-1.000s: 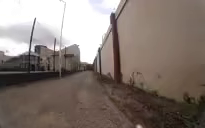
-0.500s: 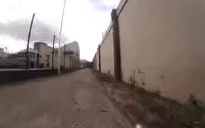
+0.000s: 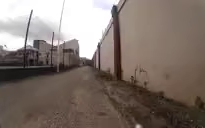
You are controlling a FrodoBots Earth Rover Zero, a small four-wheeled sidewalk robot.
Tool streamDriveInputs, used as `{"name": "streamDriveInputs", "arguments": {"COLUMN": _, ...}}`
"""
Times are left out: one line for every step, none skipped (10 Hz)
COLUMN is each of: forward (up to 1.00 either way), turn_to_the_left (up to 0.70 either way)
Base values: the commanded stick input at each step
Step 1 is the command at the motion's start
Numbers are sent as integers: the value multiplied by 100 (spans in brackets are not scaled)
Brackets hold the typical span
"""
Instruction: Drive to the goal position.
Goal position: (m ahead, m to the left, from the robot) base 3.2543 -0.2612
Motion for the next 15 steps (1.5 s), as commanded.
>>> {"name": "streamDriveInputs", "arguments": {"forward": 30, "turn_to_the_left": 0}}
{"name": "streamDriveInputs", "arguments": {"forward": 30, "turn_to_the_left": 0}}
{"name": "streamDriveInputs", "arguments": {"forward": 30, "turn_to_the_left": 0}}
{"name": "streamDriveInputs", "arguments": {"forward": 30, "turn_to_the_left": 0}}
{"name": "streamDriveInputs", "arguments": {"forward": 30, "turn_to_the_left": 0}}
{"name": "streamDriveInputs", "arguments": {"forward": 30, "turn_to_the_left": 0}}
{"name": "streamDriveInputs", "arguments": {"forward": 30, "turn_to_the_left": 0}}
{"name": "streamDriveInputs", "arguments": {"forward": 30, "turn_to_the_left": 0}}
{"name": "streamDriveInputs", "arguments": {"forward": 30, "turn_to_the_left": 0}}
{"name": "streamDriveInputs", "arguments": {"forward": 30, "turn_to_the_left": 15}}
{"name": "streamDriveInputs", "arguments": {"forward": 30, "turn_to_the_left": 31}}
{"name": "streamDriveInputs", "arguments": {"forward": 30, "turn_to_the_left": 46}}
{"name": "streamDriveInputs", "arguments": {"forward": 30, "turn_to_the_left": 60}}
{"name": "streamDriveInputs", "arguments": {"forward": 30, "turn_to_the_left": 60}}
{"name": "streamDriveInputs", "arguments": {"forward": 30, "turn_to_the_left": 60}}
